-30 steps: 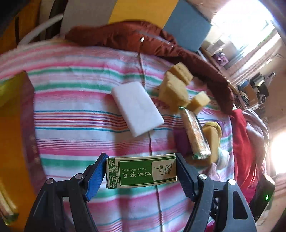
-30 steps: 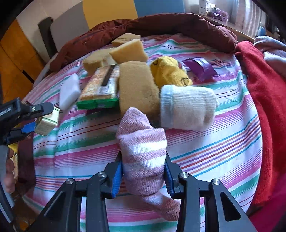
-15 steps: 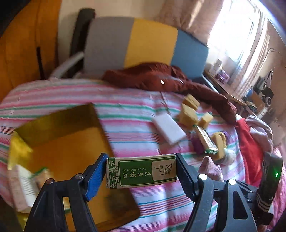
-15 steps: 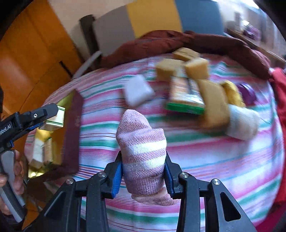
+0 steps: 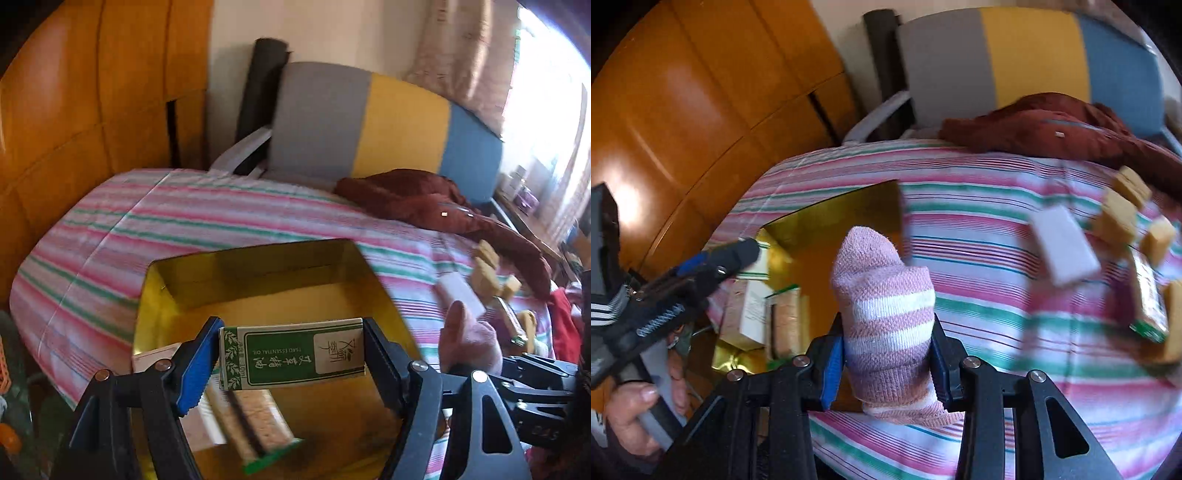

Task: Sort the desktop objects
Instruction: 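Carry the box and sock into the gold tray and release both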

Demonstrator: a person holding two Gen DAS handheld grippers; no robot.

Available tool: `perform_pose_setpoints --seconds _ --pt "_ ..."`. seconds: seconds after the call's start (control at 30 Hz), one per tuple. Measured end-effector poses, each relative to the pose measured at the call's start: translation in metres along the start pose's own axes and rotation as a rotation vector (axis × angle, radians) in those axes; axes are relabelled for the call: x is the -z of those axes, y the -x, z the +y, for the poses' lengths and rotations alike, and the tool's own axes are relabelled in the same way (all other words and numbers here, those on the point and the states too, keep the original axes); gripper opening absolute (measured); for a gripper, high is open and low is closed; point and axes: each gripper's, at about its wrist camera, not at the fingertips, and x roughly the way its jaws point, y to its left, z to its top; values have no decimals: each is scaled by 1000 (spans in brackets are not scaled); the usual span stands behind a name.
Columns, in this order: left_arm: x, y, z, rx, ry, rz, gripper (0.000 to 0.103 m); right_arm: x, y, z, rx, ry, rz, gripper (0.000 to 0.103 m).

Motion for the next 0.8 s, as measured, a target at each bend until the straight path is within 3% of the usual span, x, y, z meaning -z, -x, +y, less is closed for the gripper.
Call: perform_pose_setpoints --seconds 0.37,0.43,0.47,0.53,0.57,0.7,0.8 --pt "-25 -46 62 -59 49 77 76 -38 -55 37 -95 -3 86 42" --pt "-28 -51 68 -67 57 81 78 -46 -62 43 -110 -16 69 46" --pt "-29 -54 71 -65 49 86 85 -52 -67 46 -134 -42 53 50" --pt "-30 -55 76 -81 56 89 86 -55 -72 49 -187 -75 37 77" --pt "-31 -55 80 -80 66 81 86 -56 -72 51 -188 -80 30 80" --pt "-27 -46 89 -61 108 51 89 -52 -72 57 -205 -78 22 82" --pt "-21 -36 92 -57 135 33 89 -43 -67 59 -161 -43 18 82"
